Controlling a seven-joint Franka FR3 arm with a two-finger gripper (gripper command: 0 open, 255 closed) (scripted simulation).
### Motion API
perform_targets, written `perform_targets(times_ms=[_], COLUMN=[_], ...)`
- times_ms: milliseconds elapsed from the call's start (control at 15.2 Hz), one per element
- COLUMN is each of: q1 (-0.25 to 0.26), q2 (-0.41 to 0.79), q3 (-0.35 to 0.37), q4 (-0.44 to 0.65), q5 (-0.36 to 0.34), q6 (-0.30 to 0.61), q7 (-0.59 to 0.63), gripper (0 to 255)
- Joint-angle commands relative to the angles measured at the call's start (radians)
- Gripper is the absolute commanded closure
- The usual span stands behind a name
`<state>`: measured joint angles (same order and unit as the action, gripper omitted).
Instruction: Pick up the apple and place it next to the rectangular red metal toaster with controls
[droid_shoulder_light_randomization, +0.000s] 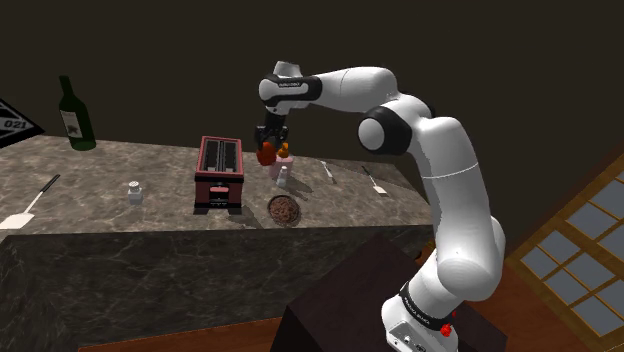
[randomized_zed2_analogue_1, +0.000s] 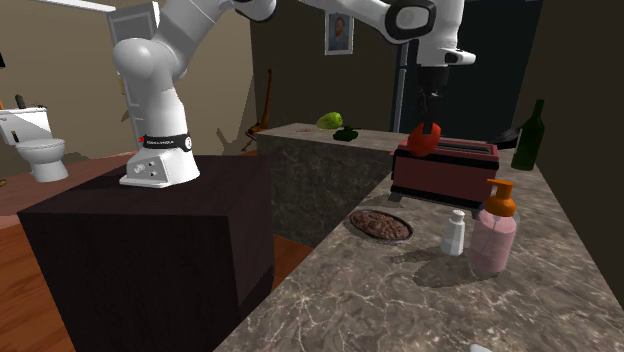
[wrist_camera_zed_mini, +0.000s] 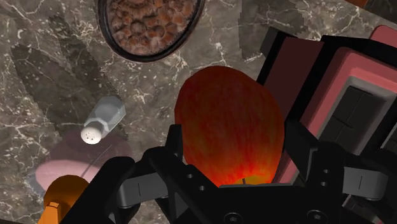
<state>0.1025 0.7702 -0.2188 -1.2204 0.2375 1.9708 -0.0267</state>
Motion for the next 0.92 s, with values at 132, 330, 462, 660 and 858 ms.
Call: perform_targets(times_ms=[132,330,462,660,858], q1=[0.000,-0.001,-0.001,-0.003,-0.004], q2=[0.020,0.037,0.050,0.070,0.091], q3=[0.003,0.006,0.008,0.011,0.015], q4=[-0.019,-0.030,-0.036,-0.043,-0.047], q5=[0.005,0.009,0.012,0.016,0.020], q6=[0.039,0.067,0.086,0.112,0.138], q7=[-0.005,-0.009,-0.012,-0.016,-0.019], gripper=[255,255,255,255,255])
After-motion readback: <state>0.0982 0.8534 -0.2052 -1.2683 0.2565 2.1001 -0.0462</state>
